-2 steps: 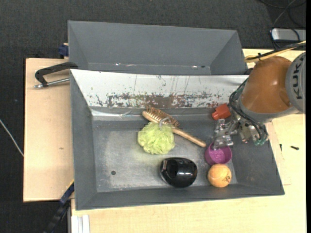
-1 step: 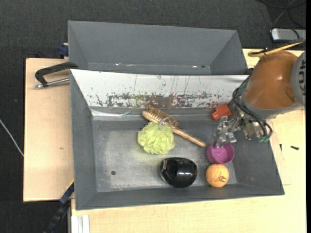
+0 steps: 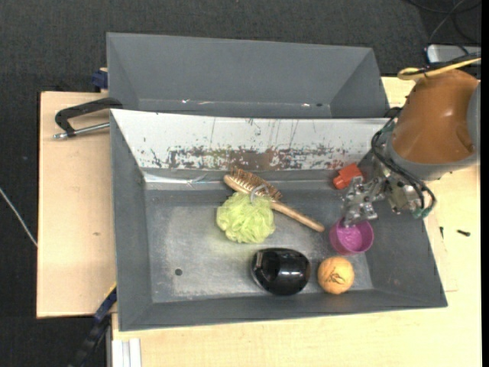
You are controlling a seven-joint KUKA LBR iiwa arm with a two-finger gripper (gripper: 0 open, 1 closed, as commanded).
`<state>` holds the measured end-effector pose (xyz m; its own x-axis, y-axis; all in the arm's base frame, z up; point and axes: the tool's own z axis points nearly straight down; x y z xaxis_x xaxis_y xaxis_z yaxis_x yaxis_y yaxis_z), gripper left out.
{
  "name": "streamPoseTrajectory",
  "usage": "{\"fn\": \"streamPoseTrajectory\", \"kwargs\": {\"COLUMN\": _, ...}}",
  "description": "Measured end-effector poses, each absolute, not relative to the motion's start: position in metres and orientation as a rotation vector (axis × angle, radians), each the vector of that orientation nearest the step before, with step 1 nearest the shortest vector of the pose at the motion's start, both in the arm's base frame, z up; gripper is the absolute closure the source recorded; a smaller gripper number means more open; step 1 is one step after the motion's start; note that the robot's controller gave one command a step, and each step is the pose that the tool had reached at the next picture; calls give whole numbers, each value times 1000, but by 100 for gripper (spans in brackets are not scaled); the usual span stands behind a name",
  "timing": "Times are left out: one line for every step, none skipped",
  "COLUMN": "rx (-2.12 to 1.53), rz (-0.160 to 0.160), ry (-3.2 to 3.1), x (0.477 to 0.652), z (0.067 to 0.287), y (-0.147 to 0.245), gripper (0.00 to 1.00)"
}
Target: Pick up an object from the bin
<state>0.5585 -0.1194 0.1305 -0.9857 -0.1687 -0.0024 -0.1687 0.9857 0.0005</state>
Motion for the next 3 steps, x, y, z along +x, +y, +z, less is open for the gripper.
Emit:
{"fn": "streamPoseTrajectory", "kwargs": {"rx": -265, "rz": -2, "ry": 3122, "x": 560, "z": 150, "y": -119, "gripper": 100}}
{"fn": "streamPoseTrajectory", "kwargs": {"rx": -265, "rz": -4, "ry": 3117, "x": 561, "z": 159, "y": -119, "gripper": 100}}
{"fn": "streamPoseTrajectory", "kwargs": {"rx": -265, "rz": -3, "ry": 3120, "x": 561, "z": 163, "y": -119, "gripper": 100}}
